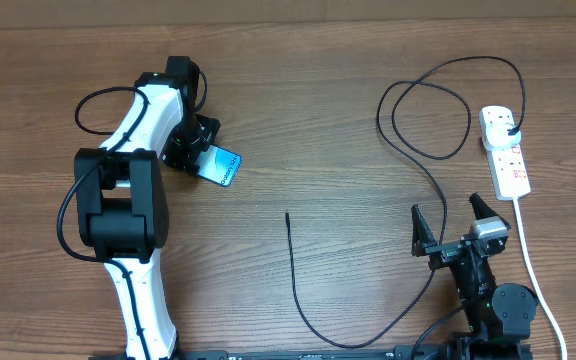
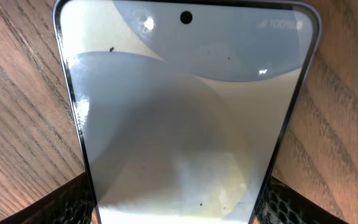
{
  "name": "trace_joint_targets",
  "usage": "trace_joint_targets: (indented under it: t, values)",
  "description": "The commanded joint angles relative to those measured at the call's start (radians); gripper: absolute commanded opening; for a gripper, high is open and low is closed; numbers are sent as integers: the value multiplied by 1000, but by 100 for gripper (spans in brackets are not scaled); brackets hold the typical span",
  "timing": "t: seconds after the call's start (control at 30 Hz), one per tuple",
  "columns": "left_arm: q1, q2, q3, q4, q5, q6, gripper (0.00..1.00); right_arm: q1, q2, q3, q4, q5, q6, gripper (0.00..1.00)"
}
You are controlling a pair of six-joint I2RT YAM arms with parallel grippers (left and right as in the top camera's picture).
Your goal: Plug charger to phone and switch on socket
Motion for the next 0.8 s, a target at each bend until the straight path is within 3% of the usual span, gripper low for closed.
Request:
trace_joint_targets:
  t: [0.0,0.47,0.53,0.57,0.63,0.77]
  values:
    - [-7,25,-37,-10,-19,-2,70,8,-10,-11,5,6,3,100]
    - [-7,25,-37,-10,-18,-2,43,8,-10,-11,5,6,3,100]
    - [-7,25,-37,-10,-19,-2,32,8,-10,-11,5,6,3,100]
    - [-7,25,-37,-10,-19,-2,21,8,-10,-11,5,6,3,100]
    - [-7,25,-37,-9,-19,-2,8,8,-10,-11,5,6,3,100]
    - [-7,25,-37,-6,-19,-2,4,8,-10,-11,5,6,3,100]
